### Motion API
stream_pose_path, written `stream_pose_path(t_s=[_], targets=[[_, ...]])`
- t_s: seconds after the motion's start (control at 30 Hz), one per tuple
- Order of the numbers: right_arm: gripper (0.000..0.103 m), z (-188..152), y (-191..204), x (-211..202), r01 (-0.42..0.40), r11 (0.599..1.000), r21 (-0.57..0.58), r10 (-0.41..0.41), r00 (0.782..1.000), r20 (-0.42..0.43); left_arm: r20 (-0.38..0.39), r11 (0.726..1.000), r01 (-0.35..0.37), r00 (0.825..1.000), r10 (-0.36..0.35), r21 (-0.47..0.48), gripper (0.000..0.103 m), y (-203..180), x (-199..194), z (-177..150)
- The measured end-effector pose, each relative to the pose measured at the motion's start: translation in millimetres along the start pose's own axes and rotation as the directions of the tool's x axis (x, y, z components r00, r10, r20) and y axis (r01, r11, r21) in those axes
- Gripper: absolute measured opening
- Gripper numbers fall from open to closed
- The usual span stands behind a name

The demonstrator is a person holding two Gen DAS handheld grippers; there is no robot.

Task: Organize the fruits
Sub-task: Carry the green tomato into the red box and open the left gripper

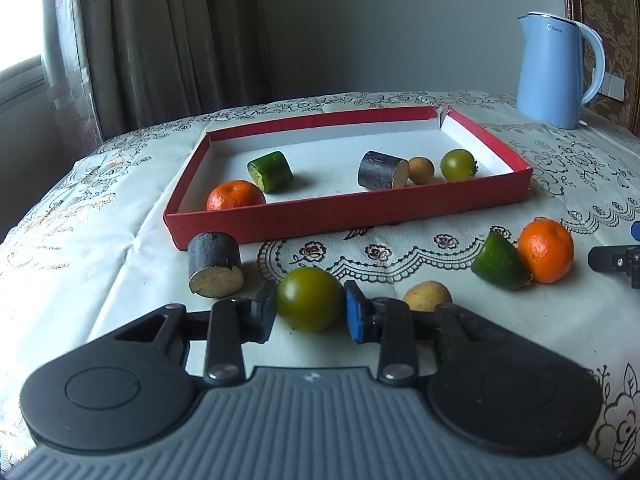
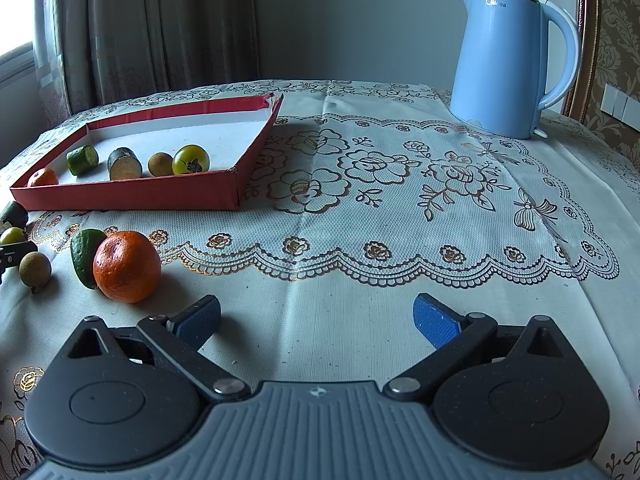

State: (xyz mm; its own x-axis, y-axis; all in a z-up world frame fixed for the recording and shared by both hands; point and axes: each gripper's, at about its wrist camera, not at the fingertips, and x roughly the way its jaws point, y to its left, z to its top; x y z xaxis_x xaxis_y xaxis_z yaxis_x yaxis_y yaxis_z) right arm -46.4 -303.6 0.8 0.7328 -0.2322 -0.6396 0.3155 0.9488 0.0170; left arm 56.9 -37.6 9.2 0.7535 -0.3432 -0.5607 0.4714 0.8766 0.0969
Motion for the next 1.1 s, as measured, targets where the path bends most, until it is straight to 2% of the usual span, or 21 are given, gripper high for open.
stream_pose_path(t_s=[0.27, 0.47, 0.57, 0.63, 0.8, 1.1], targets=[[0.103, -0.1, 0.3, 0.1, -0.001, 1.000, 0.000, 0.001, 1.000, 0.000, 0.055, 0.998, -0.054, 0.997, 0.053, 0.018, 0.032, -6.8, -20.8, 6.2], [0.103, 0.1, 0.2, 0.1, -0.001, 1.000, 0.000, 0.001, 1.000, 0.000, 0.098, 0.994, -0.101, 0.990, 0.104, -0.038, 0.032, -8.9, -35.3, 42.9], [0.103, 0.1, 0.3, 0.1, -0.001, 1.000, 0.000, 0.001, 1.000, 0.000, 0.115, 0.989, -0.135, 0.983, 0.142, -0.067, 0.032, -10.1, -30.4, 67.7], [0.103, 0.1, 0.1, 0.2, -0.002, 1.000, 0.000, 0.002, 1.000, 0.001, 0.117, 0.987, -0.134, 0.983, 0.144, -0.083, 0.032, -10.1, -21.5, 81.3], [0.103, -0.2, -0.5, 0.5, -0.003, 1.000, 0.000, 0.003, 1.000, 0.001, 0.075, 0.987, -0.112, 0.990, 0.121, -0.111, 0.032, -8.0, 16.0, 95.4], [0.103, 0.6, 1.2, -0.1, -0.010, 1.000, 0.002, 0.010, 1.000, 0.002, -0.037, 0.983, -0.142, 0.990, 0.138, -0.119, 0.032, -0.9, 72.6, 78.2]])
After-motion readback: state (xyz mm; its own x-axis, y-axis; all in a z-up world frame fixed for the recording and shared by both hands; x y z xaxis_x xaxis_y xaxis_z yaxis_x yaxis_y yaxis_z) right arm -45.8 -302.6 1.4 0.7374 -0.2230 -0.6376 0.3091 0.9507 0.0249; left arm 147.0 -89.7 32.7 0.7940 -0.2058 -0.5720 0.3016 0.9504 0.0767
